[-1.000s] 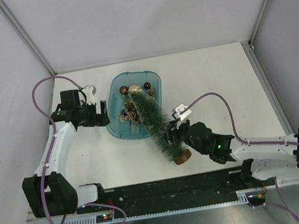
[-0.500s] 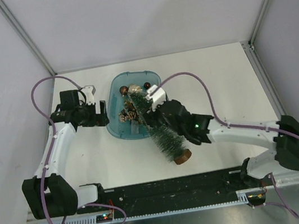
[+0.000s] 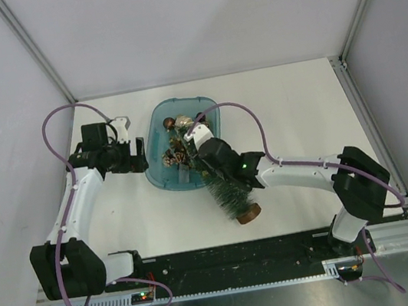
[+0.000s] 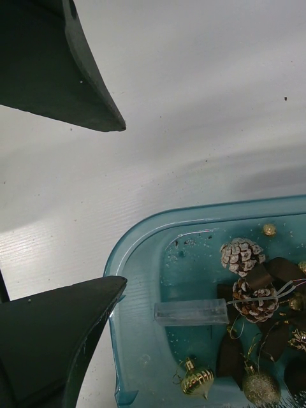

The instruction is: Decorate the small christmas tree

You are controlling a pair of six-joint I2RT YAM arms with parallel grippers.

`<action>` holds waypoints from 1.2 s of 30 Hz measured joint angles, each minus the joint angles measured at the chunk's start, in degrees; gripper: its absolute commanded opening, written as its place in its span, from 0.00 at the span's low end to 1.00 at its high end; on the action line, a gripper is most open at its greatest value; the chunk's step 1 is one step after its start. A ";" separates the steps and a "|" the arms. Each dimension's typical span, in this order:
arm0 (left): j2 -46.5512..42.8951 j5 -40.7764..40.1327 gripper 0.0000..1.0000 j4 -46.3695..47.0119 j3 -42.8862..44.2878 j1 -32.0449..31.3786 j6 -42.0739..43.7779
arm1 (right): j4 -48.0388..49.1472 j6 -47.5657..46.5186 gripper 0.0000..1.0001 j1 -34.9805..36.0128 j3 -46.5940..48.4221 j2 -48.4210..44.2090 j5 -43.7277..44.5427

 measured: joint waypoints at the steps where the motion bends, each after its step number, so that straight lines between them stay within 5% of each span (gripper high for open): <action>1: 0.00 0.00 0.99 0.00 0.00 0.00 0.00 | 0.00 0.02 0.03 -0.07 0.13 0.00 0.17; 13: 0.00 0.07 0.99 0.00 0.00 0.00 0.00 | 0.72 -0.31 0.00 1.38 -1.44 -12.74 1.40; 26: 0.00 0.28 0.99 0.00 -0.02 0.00 -0.02 | 16.70 1.07 0.00 18.82 -35.26 -43.60 13.64; 36: -0.02 0.46 1.00 -0.02 -0.02 0.00 -0.07 | 20.70 -1.64 0.00 24.70 -39.04 -50.23 22.58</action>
